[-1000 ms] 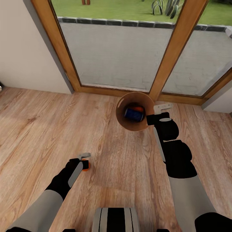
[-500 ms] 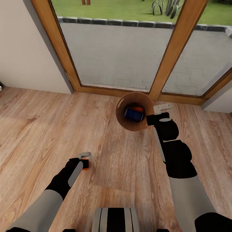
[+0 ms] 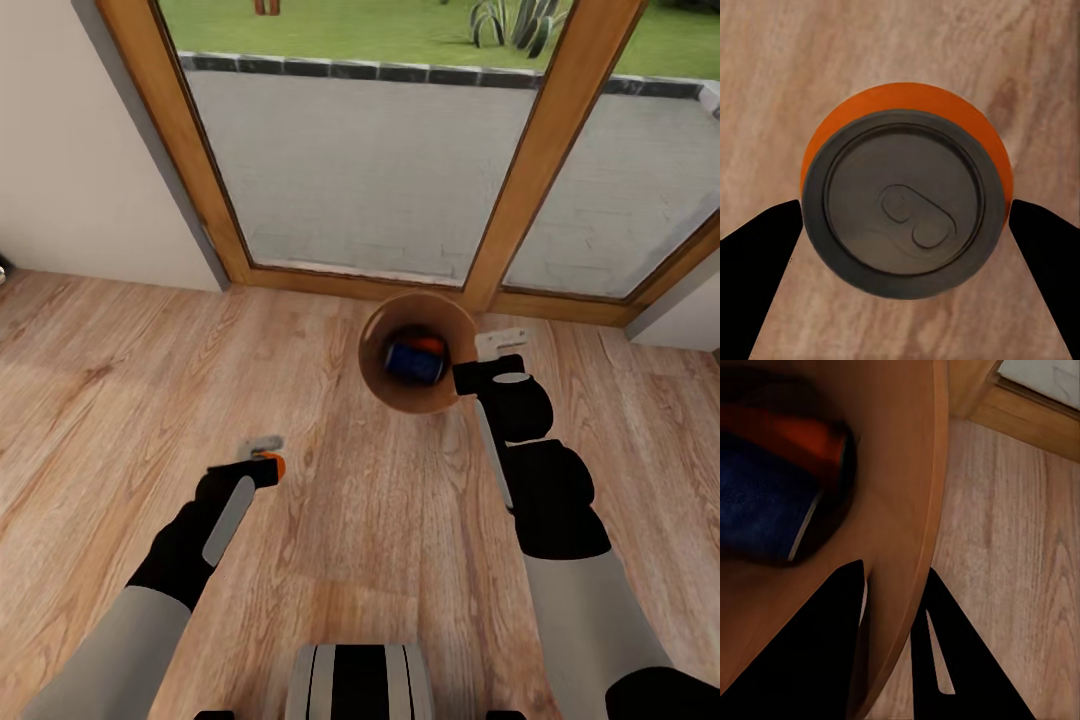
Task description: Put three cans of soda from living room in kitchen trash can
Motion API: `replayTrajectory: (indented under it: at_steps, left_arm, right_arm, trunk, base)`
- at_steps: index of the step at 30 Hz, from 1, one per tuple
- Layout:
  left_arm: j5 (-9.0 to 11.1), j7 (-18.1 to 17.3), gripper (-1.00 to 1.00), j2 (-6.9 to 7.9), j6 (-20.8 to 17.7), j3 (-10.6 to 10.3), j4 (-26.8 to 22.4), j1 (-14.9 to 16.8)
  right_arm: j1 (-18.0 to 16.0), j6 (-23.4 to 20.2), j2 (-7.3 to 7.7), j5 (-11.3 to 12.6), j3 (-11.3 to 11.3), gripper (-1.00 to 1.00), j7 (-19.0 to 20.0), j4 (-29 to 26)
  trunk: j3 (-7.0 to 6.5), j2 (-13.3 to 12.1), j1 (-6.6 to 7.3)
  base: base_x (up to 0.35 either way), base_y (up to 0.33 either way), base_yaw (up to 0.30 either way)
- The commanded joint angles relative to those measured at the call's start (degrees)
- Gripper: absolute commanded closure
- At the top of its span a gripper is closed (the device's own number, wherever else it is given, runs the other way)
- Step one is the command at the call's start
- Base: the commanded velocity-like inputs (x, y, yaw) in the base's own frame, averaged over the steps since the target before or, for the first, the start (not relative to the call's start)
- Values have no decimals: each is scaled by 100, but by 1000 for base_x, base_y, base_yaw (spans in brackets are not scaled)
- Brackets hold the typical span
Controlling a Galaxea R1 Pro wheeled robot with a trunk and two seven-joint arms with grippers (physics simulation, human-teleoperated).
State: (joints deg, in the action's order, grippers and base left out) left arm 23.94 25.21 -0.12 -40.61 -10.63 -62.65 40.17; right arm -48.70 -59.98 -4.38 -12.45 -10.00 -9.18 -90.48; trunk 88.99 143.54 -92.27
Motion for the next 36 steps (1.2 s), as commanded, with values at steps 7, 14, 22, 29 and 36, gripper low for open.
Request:
replayTrajectory:
  at_steps: [7,14,22,29,36]
  left_arm:
    - [-2,72,100,3,-219,0,-374,-5]
    - [1,75,100,3,-449,-1,-1048,-88]
    - [4,67,100,3,-749,1,-2038,-514]
    - [16,-18,100,19,-914,6,-2695,-889]
    - [15,-328,100,21,-887,14,-2860,-1436]
  right_arm:
    - [173,-2,2,-56,-84,100,6,-5]
    - [231,-2,3,-56,-97,100,3,-5]
    - [245,-2,5,-62,-100,100,-4,-5]
    - [245,-2,21,-64,-80,100,-3,-5]
    - [247,-2,33,-67,-73,100,-5,41]
  trunk:
    - [-1,0,1]
    - [-45,-2,6]
    - [-222,-13,26]
    - [-377,-22,45]
    - [-528,-70,82]
  base:
    - [0,0,0]
    - [0,0,0]
    - [0,0,0]
    - [0,0,0]
    - [0,0,0]
